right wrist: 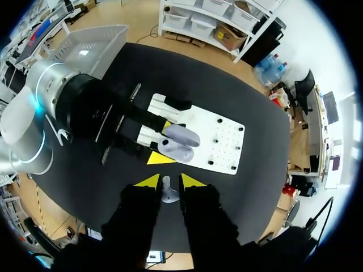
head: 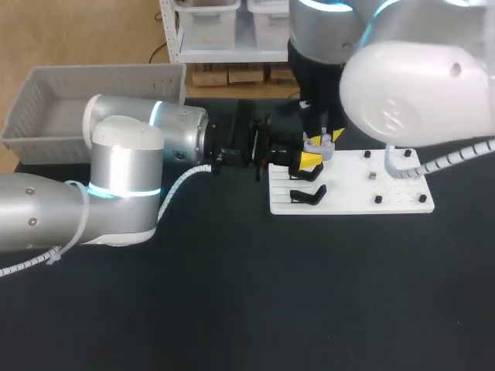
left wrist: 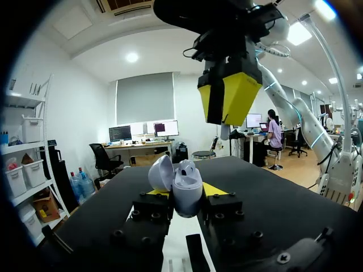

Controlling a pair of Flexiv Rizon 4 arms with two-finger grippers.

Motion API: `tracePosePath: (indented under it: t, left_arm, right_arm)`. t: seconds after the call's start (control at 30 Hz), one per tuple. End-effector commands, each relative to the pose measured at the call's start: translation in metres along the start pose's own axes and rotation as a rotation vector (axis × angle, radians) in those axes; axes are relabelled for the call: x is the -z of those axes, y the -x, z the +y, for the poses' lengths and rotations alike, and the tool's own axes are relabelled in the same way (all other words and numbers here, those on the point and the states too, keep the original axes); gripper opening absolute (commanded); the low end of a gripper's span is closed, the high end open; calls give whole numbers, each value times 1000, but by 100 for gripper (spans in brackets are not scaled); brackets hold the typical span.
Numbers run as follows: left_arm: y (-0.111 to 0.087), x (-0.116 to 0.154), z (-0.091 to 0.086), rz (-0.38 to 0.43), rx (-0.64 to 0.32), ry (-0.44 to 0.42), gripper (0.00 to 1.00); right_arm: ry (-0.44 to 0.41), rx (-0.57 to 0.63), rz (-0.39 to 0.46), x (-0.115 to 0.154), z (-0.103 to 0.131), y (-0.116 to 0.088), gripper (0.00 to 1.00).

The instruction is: Pick up each earbud case from the left stands, insert the matching earbuds, close the lid, and place the case in the box.

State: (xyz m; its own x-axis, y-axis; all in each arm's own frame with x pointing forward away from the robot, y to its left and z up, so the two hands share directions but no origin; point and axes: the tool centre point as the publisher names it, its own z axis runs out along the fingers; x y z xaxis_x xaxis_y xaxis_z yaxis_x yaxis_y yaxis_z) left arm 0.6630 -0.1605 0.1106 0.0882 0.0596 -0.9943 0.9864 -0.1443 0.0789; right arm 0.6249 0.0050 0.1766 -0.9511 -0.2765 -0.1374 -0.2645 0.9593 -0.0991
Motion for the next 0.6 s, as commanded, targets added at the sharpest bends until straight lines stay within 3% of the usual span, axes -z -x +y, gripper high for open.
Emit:
tracePosePath:
  t: [0.03, 0.6]
  left_arm:
    - [0, 0, -1, -1, -2, 5, 0]
    - [0, 0, -1, -1, -2, 5, 0]
  right_arm:
    - [8, 0, 64, -4, 2, 15, 0]
    - [54, 25, 93, -14, 7, 20, 0]
